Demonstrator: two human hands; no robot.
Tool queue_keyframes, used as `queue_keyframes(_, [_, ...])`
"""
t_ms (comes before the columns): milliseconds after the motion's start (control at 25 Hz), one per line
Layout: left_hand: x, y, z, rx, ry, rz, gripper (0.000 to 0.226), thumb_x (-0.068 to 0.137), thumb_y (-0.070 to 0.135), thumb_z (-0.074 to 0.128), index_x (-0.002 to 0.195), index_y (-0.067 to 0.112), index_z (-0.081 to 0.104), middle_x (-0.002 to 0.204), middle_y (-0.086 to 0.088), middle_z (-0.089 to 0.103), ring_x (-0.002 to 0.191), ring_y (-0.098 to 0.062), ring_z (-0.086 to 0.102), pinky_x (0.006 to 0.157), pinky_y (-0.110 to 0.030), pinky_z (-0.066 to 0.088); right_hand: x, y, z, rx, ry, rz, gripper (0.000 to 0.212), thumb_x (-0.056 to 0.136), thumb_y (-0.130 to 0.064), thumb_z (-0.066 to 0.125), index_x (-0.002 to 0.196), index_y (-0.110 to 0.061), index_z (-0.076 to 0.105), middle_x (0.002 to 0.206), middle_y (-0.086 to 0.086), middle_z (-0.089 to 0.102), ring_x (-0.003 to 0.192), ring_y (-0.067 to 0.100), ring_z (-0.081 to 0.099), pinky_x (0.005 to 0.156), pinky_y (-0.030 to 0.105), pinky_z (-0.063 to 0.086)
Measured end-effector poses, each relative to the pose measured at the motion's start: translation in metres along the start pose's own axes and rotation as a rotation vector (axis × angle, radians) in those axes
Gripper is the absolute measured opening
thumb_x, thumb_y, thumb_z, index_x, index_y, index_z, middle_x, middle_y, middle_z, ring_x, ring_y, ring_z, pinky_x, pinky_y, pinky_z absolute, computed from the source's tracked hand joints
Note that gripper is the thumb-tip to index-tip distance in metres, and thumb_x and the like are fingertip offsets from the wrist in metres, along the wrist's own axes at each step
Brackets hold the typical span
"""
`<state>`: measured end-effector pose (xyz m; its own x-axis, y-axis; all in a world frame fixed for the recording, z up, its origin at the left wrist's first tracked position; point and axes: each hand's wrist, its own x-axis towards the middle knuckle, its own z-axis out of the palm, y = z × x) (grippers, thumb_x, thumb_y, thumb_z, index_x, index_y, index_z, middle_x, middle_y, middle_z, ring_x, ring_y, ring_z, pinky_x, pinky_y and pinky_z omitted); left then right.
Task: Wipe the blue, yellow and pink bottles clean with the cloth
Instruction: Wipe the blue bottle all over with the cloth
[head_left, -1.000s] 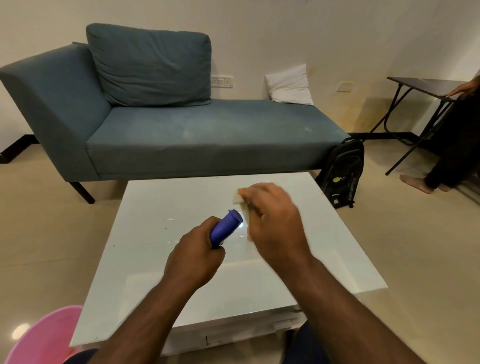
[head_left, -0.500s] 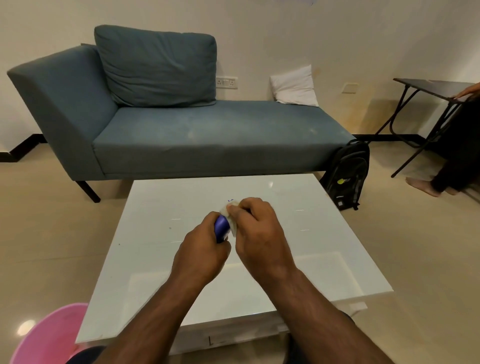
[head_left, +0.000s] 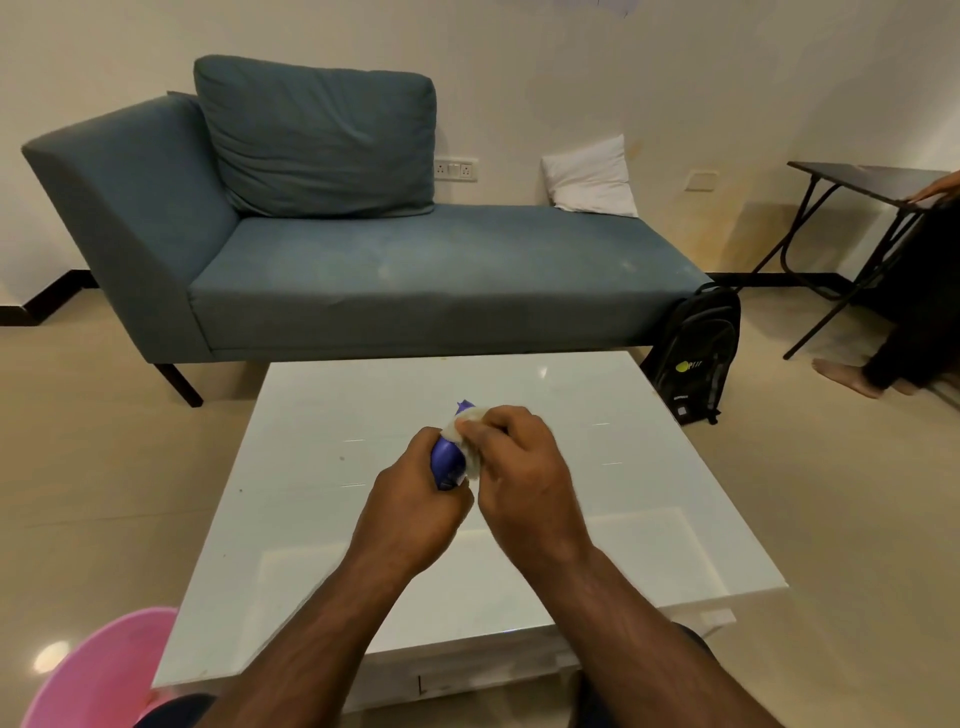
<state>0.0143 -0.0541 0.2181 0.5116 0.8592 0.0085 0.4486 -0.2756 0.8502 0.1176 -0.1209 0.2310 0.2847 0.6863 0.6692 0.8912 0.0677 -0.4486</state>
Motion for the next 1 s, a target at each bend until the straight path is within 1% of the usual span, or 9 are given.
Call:
queue_keyframes(80, [0.001,0.002,0.002,-0.058,-0.001,-0.003,0.038,0.088,0.02,0.073,0.116,0.029,0.048,0.101,-0.003,0.065,0.081,-0.022,0.065,0.074,-0.026,0.056,0.008,0.0,-0.004,0.082,0.088,0.085,0.033,0.097,-0.031,0.047,0.108,-0.008,0.067,0.102,0.006,0.063,0.092,0.006,0.053,0.087,0.008,0.044])
queue_keyframes(280, [0.0,0.006,-0.005,-0.186,-0.031,-0.026,0.035,0.087,0.017,0.074,0.113,0.024,0.051,0.095,-0.003,0.067,0.073,-0.02,0.068,0.064,-0.02,0.053,0.001,0.004,0.0,0.219,0.072,0.072,0.027,0.093,-0.029,0.054,0.109,-0.012,0.067,0.105,0.001,0.063,0.096,0.008,0.059,0.086,0.017,0.052])
queue_keyframes(400, [-0.002,0.01,-0.006,-0.233,-0.065,-0.038,0.035,0.087,0.014,0.072,0.114,0.022,0.051,0.093,-0.006,0.068,0.066,-0.02,0.069,0.063,-0.023,0.055,0.012,0.005,-0.002,0.374,0.153,0.2,0.014,0.09,-0.018,0.06,0.101,-0.014,0.069,0.099,-0.006,0.064,0.091,0.007,0.062,0.079,0.015,0.052])
queue_keyframes(520, [-0.002,0.014,-0.014,-0.339,-0.076,-0.031,0.027,0.089,0.013,0.07,0.104,0.026,0.052,0.09,-0.006,0.068,0.06,-0.014,0.069,0.058,-0.019,0.056,0.006,-0.003,0.0,0.451,0.094,0.238,0.012,0.089,-0.02,0.063,0.099,-0.02,0.068,0.099,-0.007,0.065,0.093,0.009,0.063,0.077,0.013,0.051])
queue_keyframes(600, [-0.003,0.015,-0.018,-0.399,-0.126,-0.06,0.028,0.089,0.014,0.071,0.106,0.025,0.052,0.092,-0.008,0.07,0.061,-0.018,0.07,0.06,-0.026,0.059,0.009,0.0,-0.003,0.535,0.055,0.311,0.011,0.089,-0.017,0.063,0.094,-0.026,0.067,0.095,-0.01,0.067,0.091,0.012,0.065,0.075,0.018,0.054])
queue_keyframes(720, [-0.007,0.016,-0.016,-0.534,-0.178,-0.144,0.044,0.083,0.043,0.067,0.117,0.02,0.052,0.091,-0.009,0.073,0.065,-0.026,0.072,0.066,-0.04,0.062,0.02,0.001,-0.007,0.697,0.054,0.453,0.014,0.089,-0.018,0.062,0.092,-0.031,0.068,0.092,-0.012,0.07,0.09,0.016,0.067,0.073,0.025,0.057])
queue_keyframes(800, [-0.007,0.017,-0.019,-0.626,-0.175,-0.204,0.056,0.077,0.059,0.057,0.116,0.02,0.053,0.087,-0.008,0.074,0.065,-0.028,0.072,0.064,-0.04,0.062,0.016,-0.006,-0.006,0.722,0.005,0.475,0.01,0.088,-0.028,0.061,0.094,-0.032,0.067,0.094,-0.012,0.07,0.091,0.014,0.067,0.074,0.025,0.057])
queue_keyframes(880, [-0.007,0.015,-0.022,-0.711,-0.199,-0.273,0.063,0.076,0.065,0.047,0.115,0.016,0.056,0.083,-0.008,0.075,0.062,-0.027,0.071,0.059,-0.037,0.061,0.008,-0.009,-0.004,0.708,-0.052,0.471,0.013,0.084,-0.035,0.06,0.094,-0.032,0.067,0.094,-0.012,0.07,0.09,0.013,0.067,0.075,0.024,0.057])
queue_keyframes(1000, [-0.009,0.014,-0.022,-0.815,-0.288,-0.344,0.067,0.078,0.065,0.039,0.111,0.011,0.06,0.079,-0.011,0.073,0.057,-0.025,0.069,0.053,-0.032,0.06,0.017,-0.004,-0.002,0.687,-0.033,0.495,0.014,0.087,-0.03,0.062,0.098,-0.027,0.069,0.094,-0.01,0.071,0.089,0.013,0.068,0.076,0.025,0.057])
